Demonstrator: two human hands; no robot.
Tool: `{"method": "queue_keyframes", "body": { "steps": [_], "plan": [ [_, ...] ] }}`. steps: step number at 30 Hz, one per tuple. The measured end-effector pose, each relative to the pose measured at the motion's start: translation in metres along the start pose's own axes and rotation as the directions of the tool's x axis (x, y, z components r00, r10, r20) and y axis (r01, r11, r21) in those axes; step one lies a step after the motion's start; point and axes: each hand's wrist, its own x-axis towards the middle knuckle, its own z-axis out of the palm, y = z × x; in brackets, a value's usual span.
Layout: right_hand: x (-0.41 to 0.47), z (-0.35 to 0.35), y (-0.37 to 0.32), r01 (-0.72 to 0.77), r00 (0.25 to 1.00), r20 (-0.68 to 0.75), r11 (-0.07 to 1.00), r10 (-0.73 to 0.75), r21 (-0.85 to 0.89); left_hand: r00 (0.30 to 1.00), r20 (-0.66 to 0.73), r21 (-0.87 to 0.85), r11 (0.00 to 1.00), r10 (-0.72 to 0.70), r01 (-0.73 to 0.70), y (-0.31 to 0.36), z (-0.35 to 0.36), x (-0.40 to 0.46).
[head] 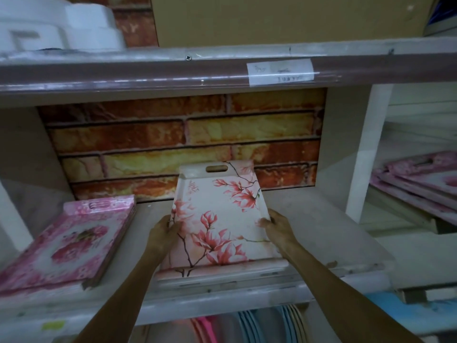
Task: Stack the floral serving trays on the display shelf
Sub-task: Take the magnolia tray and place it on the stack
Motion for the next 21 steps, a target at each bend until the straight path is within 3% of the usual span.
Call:
{"method": "queue_keyframes", "body": {
  "steps": [21],
  "plan": [
    [0.008,0.004,0.025,0.011,0.999,0.041,0.944,0.003,-0.329,0.999,0.011,0.277,0.96,-0.041,0.036,-0.03,0.027,0.016]
  ]
}}
